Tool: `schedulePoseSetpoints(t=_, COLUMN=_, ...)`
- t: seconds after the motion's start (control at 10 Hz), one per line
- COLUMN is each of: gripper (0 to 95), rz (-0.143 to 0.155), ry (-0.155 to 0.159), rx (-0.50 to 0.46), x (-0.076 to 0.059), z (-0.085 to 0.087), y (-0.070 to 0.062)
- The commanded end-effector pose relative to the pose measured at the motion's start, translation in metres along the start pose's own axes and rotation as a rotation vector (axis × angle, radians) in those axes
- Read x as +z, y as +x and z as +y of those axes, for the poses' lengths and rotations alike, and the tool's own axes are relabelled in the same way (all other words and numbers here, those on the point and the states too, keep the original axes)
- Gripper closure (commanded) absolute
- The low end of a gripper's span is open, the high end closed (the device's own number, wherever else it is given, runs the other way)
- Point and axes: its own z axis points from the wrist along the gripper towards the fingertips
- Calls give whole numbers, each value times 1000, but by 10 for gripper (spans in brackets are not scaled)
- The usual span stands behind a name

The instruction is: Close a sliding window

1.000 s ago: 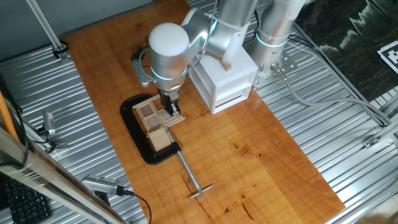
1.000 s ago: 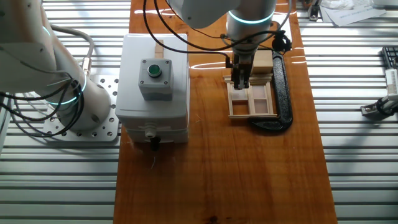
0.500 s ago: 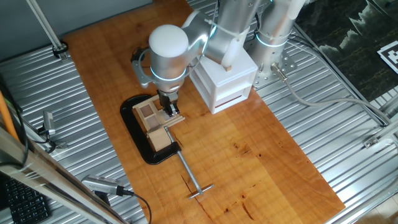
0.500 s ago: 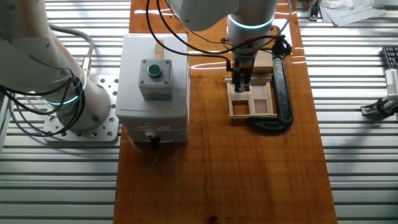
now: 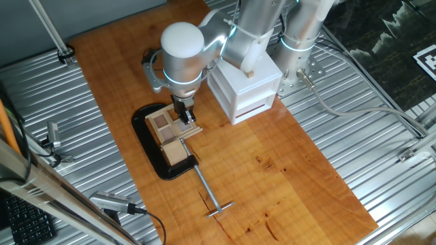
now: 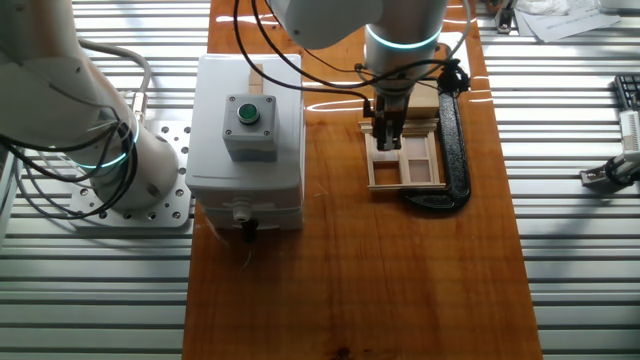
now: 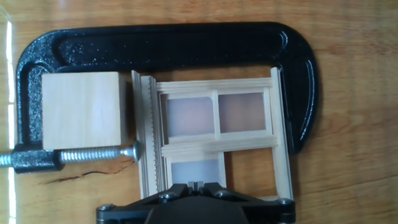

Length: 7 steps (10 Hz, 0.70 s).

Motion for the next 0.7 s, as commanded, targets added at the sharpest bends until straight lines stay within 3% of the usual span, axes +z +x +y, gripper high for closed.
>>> schedulePoseSetpoints(t=0.1, gripper=950, rz=3, ry=-1, rx=-1, x=-1, z=0, y=0)
schedulePoseSetpoints(t=0.7, gripper=950, rz=0, ry=-2, rx=-3, x=1, z=0, y=0)
